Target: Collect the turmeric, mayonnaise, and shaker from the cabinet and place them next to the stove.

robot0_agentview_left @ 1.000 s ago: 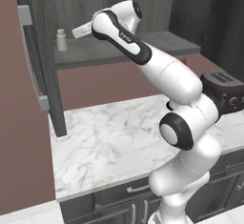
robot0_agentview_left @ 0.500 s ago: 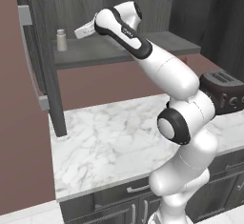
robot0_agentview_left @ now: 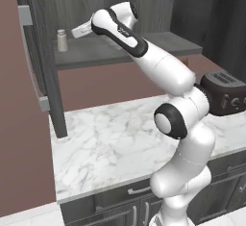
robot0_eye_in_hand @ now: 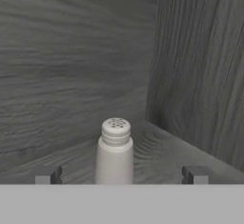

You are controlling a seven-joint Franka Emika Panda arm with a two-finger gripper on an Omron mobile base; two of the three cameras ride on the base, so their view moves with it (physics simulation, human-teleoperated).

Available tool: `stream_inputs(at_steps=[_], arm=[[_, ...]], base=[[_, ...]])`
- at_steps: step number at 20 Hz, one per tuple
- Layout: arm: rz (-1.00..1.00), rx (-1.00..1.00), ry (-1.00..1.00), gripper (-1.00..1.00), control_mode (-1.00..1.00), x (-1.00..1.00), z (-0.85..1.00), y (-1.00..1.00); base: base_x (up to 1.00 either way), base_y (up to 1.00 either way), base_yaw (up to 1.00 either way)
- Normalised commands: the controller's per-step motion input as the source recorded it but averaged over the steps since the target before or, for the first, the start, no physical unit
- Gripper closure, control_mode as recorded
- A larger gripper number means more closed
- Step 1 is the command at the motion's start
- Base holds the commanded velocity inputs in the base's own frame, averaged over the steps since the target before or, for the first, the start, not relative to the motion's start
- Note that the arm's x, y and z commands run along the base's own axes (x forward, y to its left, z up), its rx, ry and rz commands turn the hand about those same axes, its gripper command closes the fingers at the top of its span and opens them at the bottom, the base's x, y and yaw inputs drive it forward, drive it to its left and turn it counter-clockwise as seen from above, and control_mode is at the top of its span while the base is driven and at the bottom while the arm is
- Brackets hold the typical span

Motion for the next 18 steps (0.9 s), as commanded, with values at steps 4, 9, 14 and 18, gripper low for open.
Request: stream_inputs(at_steps=[4,9,14,18], arm=[[0.00,0.00,0.00,-1.00,-1.00,0.09,0.00,0.22],[0.00,0.00,0.00,-1.00,-1.00,0.05,-0.02,0.23],[0.00,0.00,0.00,-1.00,-1.00,0.06,-0.07,0.18],[0.00,0.00,0.00,-1.00,-1.00,0.06,-0.10,0.12]], base=[[0.00,0.00,0.00],[0.00,0.00,0.00],[0.00,0.00,0.00],[0.00,0.00,0.00]])
